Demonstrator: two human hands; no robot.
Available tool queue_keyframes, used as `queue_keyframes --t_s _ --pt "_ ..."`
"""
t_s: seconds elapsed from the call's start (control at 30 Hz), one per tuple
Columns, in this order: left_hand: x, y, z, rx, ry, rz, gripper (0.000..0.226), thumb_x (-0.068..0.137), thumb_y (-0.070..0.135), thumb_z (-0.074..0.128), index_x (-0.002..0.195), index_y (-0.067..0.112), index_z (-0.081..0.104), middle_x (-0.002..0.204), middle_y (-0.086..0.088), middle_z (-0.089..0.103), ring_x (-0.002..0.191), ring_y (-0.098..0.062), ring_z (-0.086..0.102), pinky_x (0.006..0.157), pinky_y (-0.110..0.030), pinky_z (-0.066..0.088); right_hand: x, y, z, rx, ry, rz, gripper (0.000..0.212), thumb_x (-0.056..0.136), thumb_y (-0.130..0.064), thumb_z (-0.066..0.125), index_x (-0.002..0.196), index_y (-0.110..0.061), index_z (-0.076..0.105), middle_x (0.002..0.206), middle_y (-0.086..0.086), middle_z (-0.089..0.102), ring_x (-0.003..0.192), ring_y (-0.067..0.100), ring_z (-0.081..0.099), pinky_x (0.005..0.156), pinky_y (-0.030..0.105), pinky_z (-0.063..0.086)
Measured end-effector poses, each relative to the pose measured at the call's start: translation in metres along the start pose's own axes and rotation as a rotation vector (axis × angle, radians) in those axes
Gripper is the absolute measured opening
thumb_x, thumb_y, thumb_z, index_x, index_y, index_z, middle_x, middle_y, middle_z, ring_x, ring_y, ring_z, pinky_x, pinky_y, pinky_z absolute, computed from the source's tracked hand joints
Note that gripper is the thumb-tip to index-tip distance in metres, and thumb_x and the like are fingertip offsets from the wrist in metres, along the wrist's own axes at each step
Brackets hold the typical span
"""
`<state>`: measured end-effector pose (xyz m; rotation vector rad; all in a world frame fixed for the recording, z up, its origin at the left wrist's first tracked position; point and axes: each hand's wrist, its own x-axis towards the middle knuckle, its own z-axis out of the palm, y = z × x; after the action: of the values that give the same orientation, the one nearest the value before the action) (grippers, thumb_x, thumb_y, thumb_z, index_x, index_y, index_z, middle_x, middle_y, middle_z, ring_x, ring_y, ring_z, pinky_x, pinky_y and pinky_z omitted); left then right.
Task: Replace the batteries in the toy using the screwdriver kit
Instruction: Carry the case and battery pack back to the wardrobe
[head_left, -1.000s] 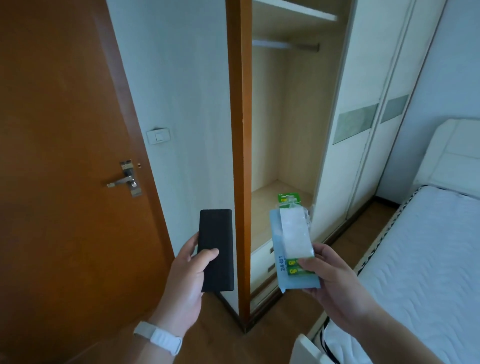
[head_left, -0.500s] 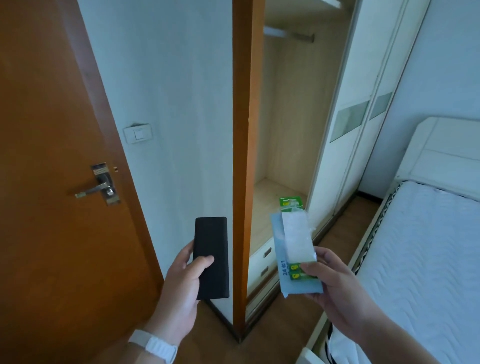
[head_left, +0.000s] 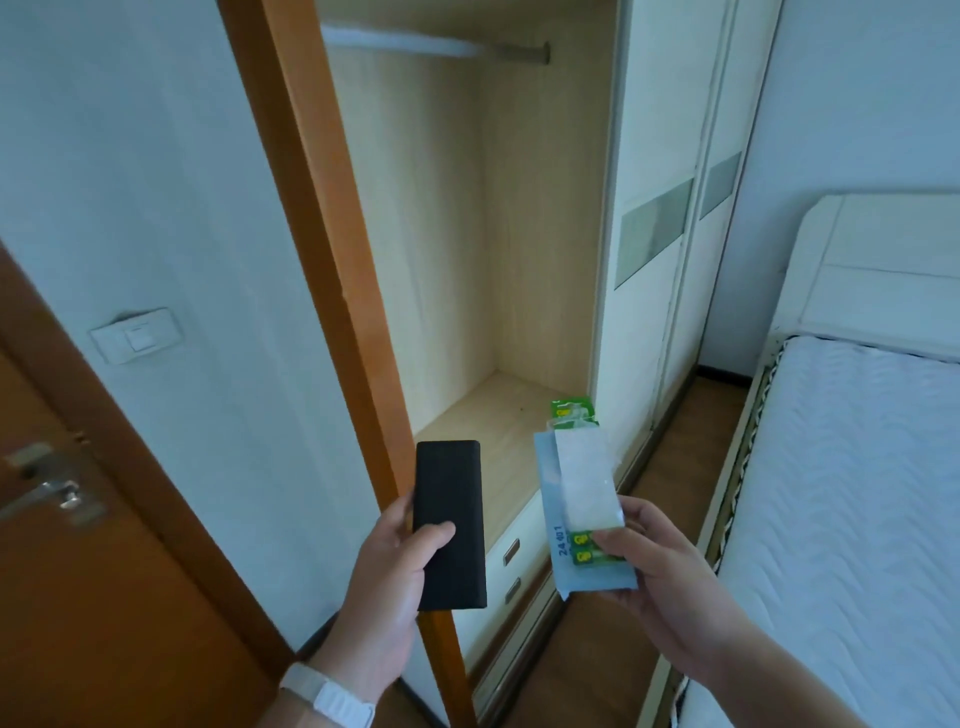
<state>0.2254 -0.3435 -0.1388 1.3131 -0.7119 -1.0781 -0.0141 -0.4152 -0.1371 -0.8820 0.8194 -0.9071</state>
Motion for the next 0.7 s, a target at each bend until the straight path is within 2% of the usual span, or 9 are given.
queue_keyframes --t_s 0.1,0.2,0.27,0.37,0.57,0.7 --pt "0.035 0.003 0.03 0.009 -0.006 -0.006 0.036 0.079 0.035 0.076 0.112 0.047 0.069 0.108 0.002 0.075 0.1 -0.024 0.073 0.075 -0.038 0.061 0.034 -0.016 -0.022 0.005 0.017 -0.001 0.043 0.076 -0.007 0.068 0.118 -0.008 0.058 0.108 0.02 0.07 0.088 0.031 0.071 0.077 0.045 0.052" --pt "0.064 0.007 0.051 -0.008 -0.022 -0.017 0.032 0.089 0.026 0.071 0.11 0.05 0.069 0.106 0.005 0.076 0.093 -0.018 0.074 0.072 -0.034 0.061 0.064 -0.031 -0.034 0.014 0.011 0.004 0.044 0.075 -0.008 0.069 0.118 -0.008 0.058 0.109 0.021 0.069 0.092 0.034 0.07 0.081 0.048 0.051" --pt "0.083 0.005 0.058 0.013 -0.011 -0.028 0.032 0.093 0.024 0.068 0.111 0.051 0.068 0.106 0.007 0.075 0.093 -0.017 0.074 0.071 -0.034 0.061 0.081 -0.035 -0.039 0.011 0.027 0.005 0.037 0.082 -0.003 0.066 0.118 -0.009 0.058 0.11 0.021 0.068 0.091 0.032 0.07 0.077 0.045 0.052" --pt "0.107 0.008 0.065 0.018 -0.018 -0.039 0.034 0.097 0.022 0.065 0.117 0.049 0.065 0.11 0.007 0.075 0.096 -0.02 0.074 0.072 -0.037 0.061 0.102 -0.037 -0.041 0.034 0.029 0.026 0.043 0.075 -0.008 0.069 0.117 -0.01 0.059 0.11 0.019 0.069 0.086 0.028 0.071 0.068 0.038 0.052" --pt "0.152 0.005 0.072 0.04 -0.061 -0.036 0.035 0.102 0.018 0.058 0.123 0.046 0.06 0.108 0.007 0.076 0.095 -0.016 0.074 0.067 -0.028 0.061 0.14 -0.032 -0.039 0.037 0.077 0.023 0.051 0.069 -0.014 0.072 0.119 -0.011 0.059 0.111 0.019 0.069 0.089 0.029 0.072 0.065 0.035 0.055" --pt "0.179 0.003 0.069 0.06 -0.073 -0.031 0.036 0.103 0.019 0.056 0.123 0.049 0.057 0.108 0.011 0.076 0.097 -0.013 0.074 0.076 -0.035 0.06 0.162 -0.025 -0.029 0.033 0.102 0.012 0.051 0.07 -0.015 0.074 0.119 -0.013 0.06 0.111 0.017 0.07 0.093 0.03 0.072 0.063 0.031 0.056"
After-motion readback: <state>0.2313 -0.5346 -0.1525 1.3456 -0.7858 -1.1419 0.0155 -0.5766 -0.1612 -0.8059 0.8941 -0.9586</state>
